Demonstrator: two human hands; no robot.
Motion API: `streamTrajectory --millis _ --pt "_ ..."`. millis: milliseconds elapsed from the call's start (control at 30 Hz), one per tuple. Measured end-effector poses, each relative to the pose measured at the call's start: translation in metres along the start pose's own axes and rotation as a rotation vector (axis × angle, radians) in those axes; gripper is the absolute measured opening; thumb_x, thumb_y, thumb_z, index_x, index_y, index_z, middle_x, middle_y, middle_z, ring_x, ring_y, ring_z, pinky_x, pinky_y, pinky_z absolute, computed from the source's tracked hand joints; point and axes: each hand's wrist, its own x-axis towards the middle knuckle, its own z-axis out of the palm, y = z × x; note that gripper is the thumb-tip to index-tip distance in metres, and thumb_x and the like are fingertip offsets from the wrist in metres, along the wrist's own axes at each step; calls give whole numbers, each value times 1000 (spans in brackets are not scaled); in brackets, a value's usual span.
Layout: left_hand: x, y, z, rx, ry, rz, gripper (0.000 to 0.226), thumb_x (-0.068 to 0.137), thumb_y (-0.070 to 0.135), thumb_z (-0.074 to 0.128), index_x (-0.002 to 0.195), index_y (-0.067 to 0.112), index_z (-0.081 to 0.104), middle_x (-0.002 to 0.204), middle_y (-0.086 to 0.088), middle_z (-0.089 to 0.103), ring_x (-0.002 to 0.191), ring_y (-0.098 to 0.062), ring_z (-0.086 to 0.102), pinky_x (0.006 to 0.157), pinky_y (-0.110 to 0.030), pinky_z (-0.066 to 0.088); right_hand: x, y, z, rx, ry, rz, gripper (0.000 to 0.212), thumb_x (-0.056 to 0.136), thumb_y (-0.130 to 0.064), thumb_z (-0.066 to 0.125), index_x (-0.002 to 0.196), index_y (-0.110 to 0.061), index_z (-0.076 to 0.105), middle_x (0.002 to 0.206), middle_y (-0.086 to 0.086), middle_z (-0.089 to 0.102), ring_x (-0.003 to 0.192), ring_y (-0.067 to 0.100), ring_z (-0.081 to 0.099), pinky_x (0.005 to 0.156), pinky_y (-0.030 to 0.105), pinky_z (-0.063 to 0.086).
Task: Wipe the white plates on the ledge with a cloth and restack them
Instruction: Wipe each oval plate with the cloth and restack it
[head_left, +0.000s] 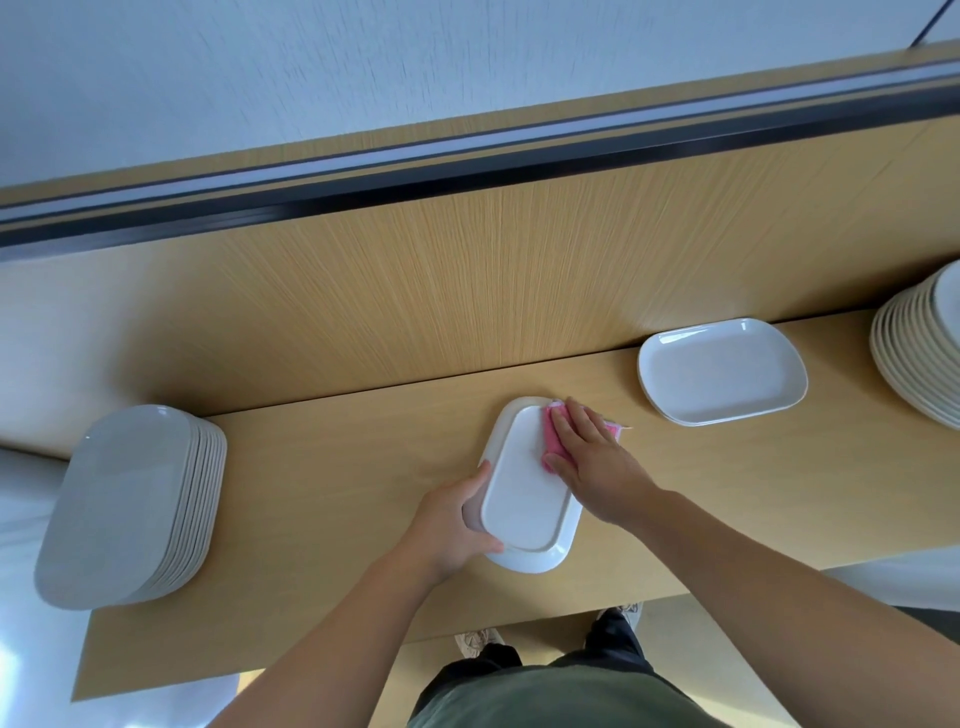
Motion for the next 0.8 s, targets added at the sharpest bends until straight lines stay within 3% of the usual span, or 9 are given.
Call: streamTrajectory --millis 133,367,567,633,733,800 --pt "-2 -1 6 -28 47 -28 103 60 5 87 148 22 35 134 0 54 121 -14 52 102 -27 44 -9 -10 12 129 25 102 66 103 -43 33 156 -21 -1 162 -2 -14 149 19 -13 119 32 4" --pt "-4 -2 13 -69 71 -48 102 60 2 86 147 19 35 136 3 53 118 -11 53 90 -14 45 -28 -12 21 117 1 60 65 104 -42 30 154 -19 -6 159 -4 -22 146 16 -22 118 30 -5" --pt "-1 -1 12 -81 152 -64 103 61 4 87 148 14 33 138 1 53 119 -12 54 90 -19 47 -50 -31 33 138 -50 24 65 105 -42 30 155 -21 -5 148 -11 -29 146 14 -20 117 26 -5" --pt "0 1 8 -45 147 -61 104 61 6 88 148 14 32 133 2 56 112 -11 56 84 -18 48 -57 -36 39 131 -66 17 65 105 -43 29 155 -21 -7 150 -10 -29 146 16 -21 114 24 -7" --pt "1 3 6 -12 138 -62 107 60 9 89 149 15 30 131 2 57 106 -10 56 75 -15 47 -64 -37 33 97 -91 -22 63 105 -44 22 152 -22 -14 154 -7 -29 144 17 -26 114 24 -10" --pt "1 5 6 7 142 -58 108 60 10 89 149 15 29 130 -1 57 106 -12 56 76 -17 48 -71 -37 28 14 -130 -98 63 98 -52 7 144 -19 -23 146 -8 -35 135 14 -37 112 22 -17"
